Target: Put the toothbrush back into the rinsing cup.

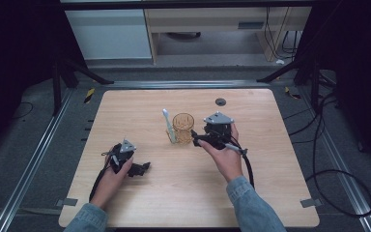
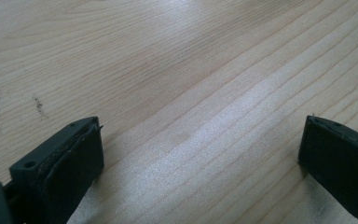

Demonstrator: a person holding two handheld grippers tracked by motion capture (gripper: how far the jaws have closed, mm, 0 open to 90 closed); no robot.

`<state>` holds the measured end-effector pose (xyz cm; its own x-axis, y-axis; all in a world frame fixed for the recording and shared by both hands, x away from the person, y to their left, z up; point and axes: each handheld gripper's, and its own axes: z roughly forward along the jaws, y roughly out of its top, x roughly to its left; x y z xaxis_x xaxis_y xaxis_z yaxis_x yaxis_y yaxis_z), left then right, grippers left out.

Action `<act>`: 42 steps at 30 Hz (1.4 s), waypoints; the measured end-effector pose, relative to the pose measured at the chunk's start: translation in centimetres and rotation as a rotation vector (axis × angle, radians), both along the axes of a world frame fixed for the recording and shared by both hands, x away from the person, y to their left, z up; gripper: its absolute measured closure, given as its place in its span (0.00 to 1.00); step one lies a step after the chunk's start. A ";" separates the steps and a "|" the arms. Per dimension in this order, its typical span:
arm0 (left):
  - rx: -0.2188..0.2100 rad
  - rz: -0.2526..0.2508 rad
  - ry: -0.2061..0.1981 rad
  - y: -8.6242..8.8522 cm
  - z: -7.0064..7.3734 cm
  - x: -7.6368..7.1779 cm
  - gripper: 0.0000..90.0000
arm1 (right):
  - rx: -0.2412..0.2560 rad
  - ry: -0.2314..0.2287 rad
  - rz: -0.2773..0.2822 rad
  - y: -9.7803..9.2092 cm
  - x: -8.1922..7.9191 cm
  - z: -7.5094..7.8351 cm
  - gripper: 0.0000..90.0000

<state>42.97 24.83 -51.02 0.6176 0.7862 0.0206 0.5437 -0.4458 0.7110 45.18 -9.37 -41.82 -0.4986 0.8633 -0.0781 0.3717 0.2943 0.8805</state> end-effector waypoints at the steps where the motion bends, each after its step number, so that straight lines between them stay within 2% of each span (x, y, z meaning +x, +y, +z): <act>1: 0.001 0.000 0.000 0.0 0.0 0.0 0.00 | -0.006 0.000 0.000 -0.4 0.0 0.0 0.09; 5: 0.003 -0.001 0.000 0.0 0.0 0.0 0.00 | -0.031 0.013 0.001 -1.9 -0.1 0.1 0.08; 10: 0.003 -0.001 0.001 0.0 0.0 0.0 0.00 | -0.046 0.059 -0.006 -3.9 -0.1 0.0 0.07; 13: 0.003 -0.001 0.000 0.0 0.0 0.0 0.00 | -0.075 0.076 -0.013 -5.2 -0.2 -0.2 0.07; 23: 0.005 0.000 0.001 0.0 0.0 0.0 0.00 | -0.114 0.122 -0.065 -9.3 -1.2 -1.4 0.09; 28: 0.003 0.001 0.000 0.0 0.0 0.0 0.00 | -0.118 0.135 -0.083 -10.8 -1.8 -2.1 0.10; 42: 0.003 0.002 0.000 0.0 0.0 0.0 0.00 | -0.101 0.249 -0.126 -13.6 -2.9 -6.9 0.10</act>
<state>42.94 24.83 -51.00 0.6160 0.7874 0.0227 0.5450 -0.4468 0.7094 42.28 -23.00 -48.74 -0.4028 0.9136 -0.0554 0.6121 0.3138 0.7259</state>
